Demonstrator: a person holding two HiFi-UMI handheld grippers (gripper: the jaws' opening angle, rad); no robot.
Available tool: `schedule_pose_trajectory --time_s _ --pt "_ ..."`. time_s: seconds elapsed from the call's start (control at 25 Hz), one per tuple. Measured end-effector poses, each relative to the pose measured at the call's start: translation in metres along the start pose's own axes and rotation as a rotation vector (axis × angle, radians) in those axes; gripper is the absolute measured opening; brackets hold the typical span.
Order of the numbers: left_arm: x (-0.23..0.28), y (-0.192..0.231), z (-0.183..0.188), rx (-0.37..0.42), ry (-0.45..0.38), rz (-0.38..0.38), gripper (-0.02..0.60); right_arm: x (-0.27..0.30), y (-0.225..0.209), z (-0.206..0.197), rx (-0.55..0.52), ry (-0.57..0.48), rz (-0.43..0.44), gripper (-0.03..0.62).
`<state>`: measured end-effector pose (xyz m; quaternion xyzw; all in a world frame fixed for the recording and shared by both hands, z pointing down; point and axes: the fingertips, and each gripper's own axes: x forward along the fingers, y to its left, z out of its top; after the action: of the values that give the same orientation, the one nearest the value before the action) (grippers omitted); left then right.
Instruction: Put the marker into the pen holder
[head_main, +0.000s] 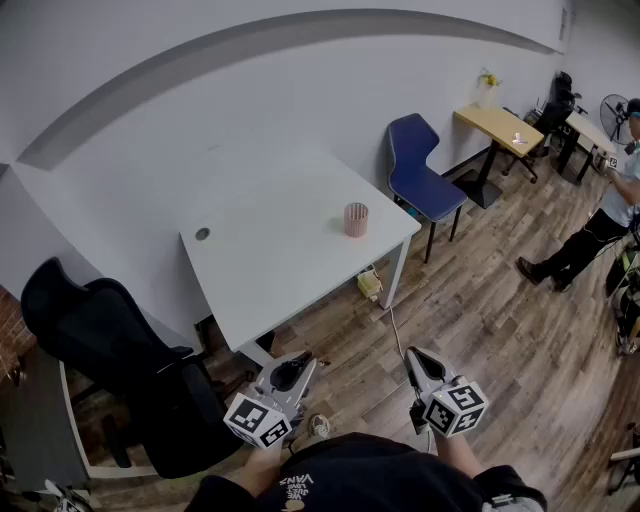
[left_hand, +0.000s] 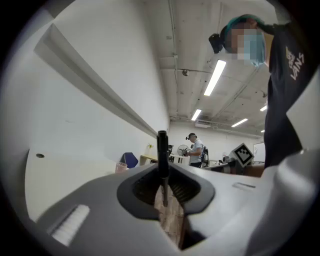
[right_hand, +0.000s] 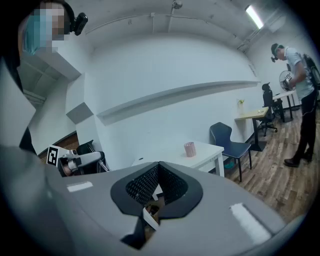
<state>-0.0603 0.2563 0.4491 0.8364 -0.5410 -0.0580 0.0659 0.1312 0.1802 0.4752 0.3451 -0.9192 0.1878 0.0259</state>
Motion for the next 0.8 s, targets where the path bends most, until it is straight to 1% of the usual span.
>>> schedule_pose_trajectory --time_s 0.2,0.44,0.6,0.8 --pt "-0.002 0.010 -0.002 -0.010 -0.003 -0.009 0.098 0.009 0.007 0.001 0.030 -0.031 0.026 0.001" --pt "-0.006 0.038 0.000 -0.017 0.010 -0.036 0.098 0.031 0.015 0.005 0.053 -0.068 -0.004 0.002" --pt "-0.009 0.064 -0.001 -0.015 0.028 -0.077 0.098 0.052 0.026 0.005 0.060 -0.091 -0.025 0.002" --pt "-0.008 0.082 0.001 -0.006 0.049 -0.144 0.098 0.069 0.040 0.003 0.084 -0.115 -0.059 0.002"
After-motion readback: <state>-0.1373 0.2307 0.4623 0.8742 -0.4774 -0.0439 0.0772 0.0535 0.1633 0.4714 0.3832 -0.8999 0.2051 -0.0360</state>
